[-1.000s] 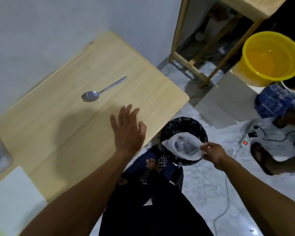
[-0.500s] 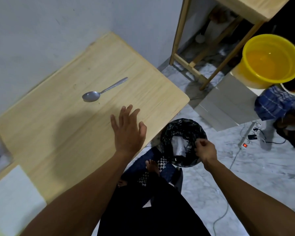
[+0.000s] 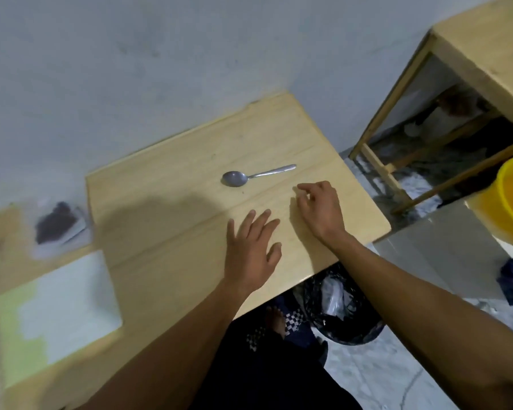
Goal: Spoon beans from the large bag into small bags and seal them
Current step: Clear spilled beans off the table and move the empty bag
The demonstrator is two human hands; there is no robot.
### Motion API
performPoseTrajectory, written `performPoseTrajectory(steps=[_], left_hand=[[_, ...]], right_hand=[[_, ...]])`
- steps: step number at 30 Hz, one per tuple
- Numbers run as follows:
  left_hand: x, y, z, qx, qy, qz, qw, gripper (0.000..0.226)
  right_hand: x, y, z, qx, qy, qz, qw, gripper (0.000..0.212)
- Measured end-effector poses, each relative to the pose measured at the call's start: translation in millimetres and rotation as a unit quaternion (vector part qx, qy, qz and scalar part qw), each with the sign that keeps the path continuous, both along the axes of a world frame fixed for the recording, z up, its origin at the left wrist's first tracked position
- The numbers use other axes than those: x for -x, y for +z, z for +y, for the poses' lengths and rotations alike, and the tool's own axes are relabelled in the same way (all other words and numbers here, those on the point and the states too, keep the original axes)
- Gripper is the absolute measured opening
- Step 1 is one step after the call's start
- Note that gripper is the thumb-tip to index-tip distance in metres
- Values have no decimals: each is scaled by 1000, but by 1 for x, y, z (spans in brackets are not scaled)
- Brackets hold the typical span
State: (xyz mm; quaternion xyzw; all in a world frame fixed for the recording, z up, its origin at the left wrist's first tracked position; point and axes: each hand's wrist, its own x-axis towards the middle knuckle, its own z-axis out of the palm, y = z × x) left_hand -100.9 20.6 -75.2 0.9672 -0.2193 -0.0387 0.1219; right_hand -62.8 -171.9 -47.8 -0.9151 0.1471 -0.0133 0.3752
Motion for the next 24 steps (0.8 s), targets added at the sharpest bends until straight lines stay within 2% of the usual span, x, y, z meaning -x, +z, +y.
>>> performPoseTrajectory(steps=[4, 9, 15, 16, 18, 21, 24], left_hand=[[-5, -4, 52, 0, 111, -5, 994, 51], [-16, -6, 105, -35, 260, 18, 965, 60], [-16, -2, 114, -28, 284, -2, 959, 59], [-17, -1, 114, -23, 287, -2, 958, 59], [-18, 0, 114, -14, 292, -3, 956, 59], [-19, 3, 113, -9, 291, 2, 957, 58], [-19, 3, 114, -19, 293, 14, 956, 58]], right_hand=[[-43, 2, 29, 91, 88, -16, 992, 32], [-77, 4, 51, 201, 161, -13, 966, 28], [-93, 4, 56, 245, 199, 28, 948, 18], [-98, 6, 56, 226, 208, 42, 951, 16], [-112, 11, 56, 127, 191, 77, 970, 15], [-143, 22, 55, 19, 77, 101, 992, 15], [-177, 29, 57, -59, -38, 122, 990, 20]])
